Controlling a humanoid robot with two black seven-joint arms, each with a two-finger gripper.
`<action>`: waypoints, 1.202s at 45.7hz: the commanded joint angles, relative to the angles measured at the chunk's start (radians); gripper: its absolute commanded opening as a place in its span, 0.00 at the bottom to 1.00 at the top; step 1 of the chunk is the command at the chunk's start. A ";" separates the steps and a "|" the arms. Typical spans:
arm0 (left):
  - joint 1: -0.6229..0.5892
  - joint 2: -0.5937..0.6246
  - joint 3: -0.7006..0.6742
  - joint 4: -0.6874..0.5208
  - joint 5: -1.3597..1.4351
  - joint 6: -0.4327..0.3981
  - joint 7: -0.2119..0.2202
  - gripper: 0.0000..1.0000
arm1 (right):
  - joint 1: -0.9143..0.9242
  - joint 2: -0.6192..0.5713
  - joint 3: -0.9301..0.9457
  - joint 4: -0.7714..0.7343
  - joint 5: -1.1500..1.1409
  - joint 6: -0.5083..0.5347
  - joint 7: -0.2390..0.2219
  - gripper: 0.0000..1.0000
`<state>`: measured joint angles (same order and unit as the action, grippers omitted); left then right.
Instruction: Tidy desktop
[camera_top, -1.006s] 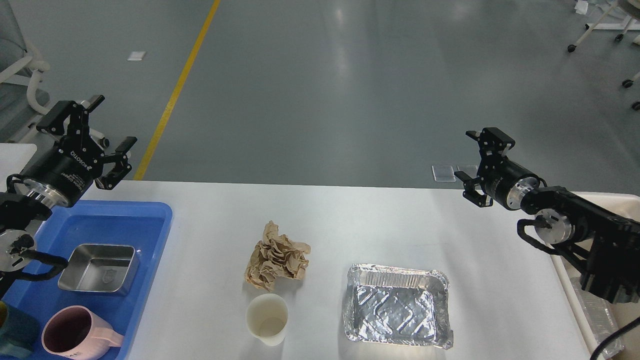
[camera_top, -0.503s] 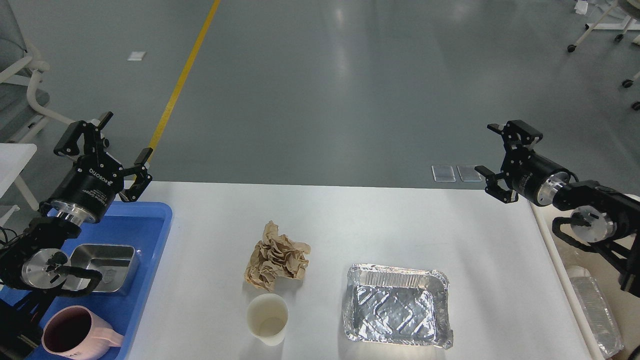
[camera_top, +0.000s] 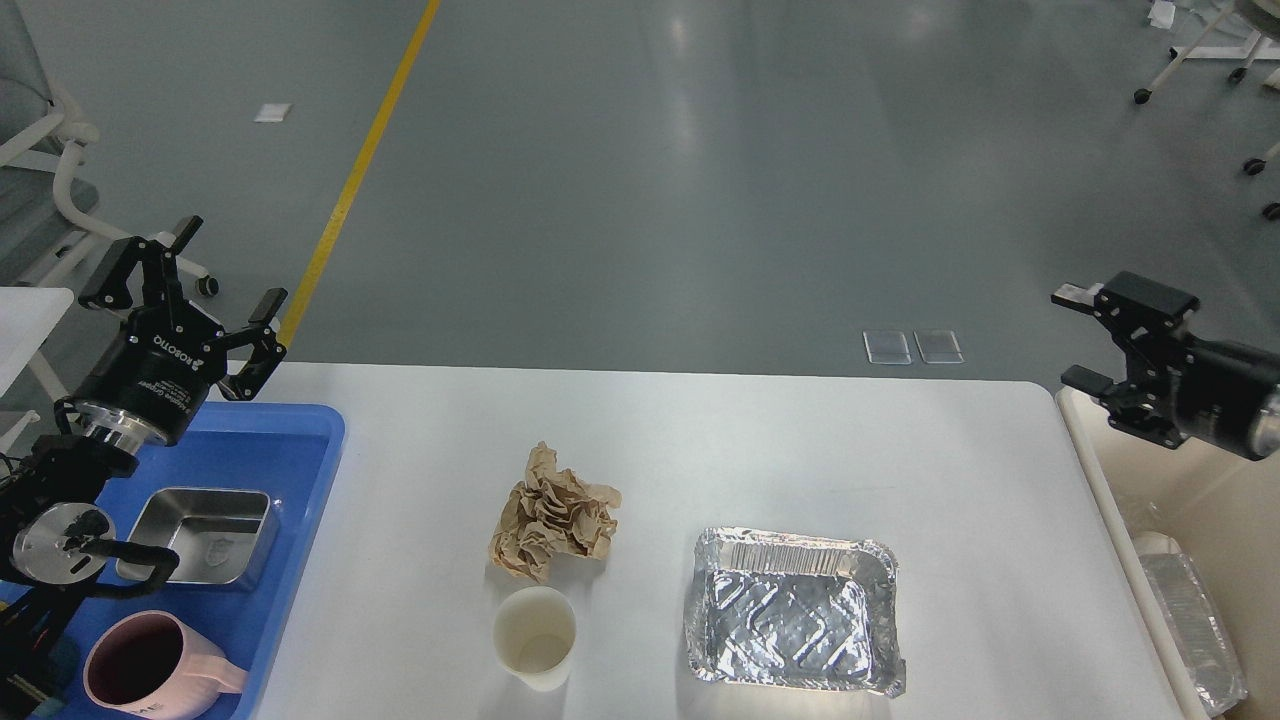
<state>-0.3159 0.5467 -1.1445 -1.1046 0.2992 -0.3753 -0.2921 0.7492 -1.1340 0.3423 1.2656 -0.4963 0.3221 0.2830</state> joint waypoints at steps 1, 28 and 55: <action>-0.002 -0.001 0.003 -0.001 0.000 0.001 0.001 0.97 | -0.028 -0.148 -0.009 0.107 -0.073 0.014 0.047 1.00; -0.063 0.002 0.089 0.000 0.005 0.049 0.017 0.97 | -0.129 -0.570 -0.131 0.324 -0.352 0.005 0.048 1.00; -0.063 0.065 0.114 -0.003 0.009 0.059 0.016 0.97 | -0.195 -0.273 -0.243 0.281 -0.527 -0.150 -0.053 1.00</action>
<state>-0.3782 0.5873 -1.0256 -1.1075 0.3081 -0.3148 -0.2755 0.5809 -1.4938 0.1107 1.5794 -0.9945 0.1963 0.2407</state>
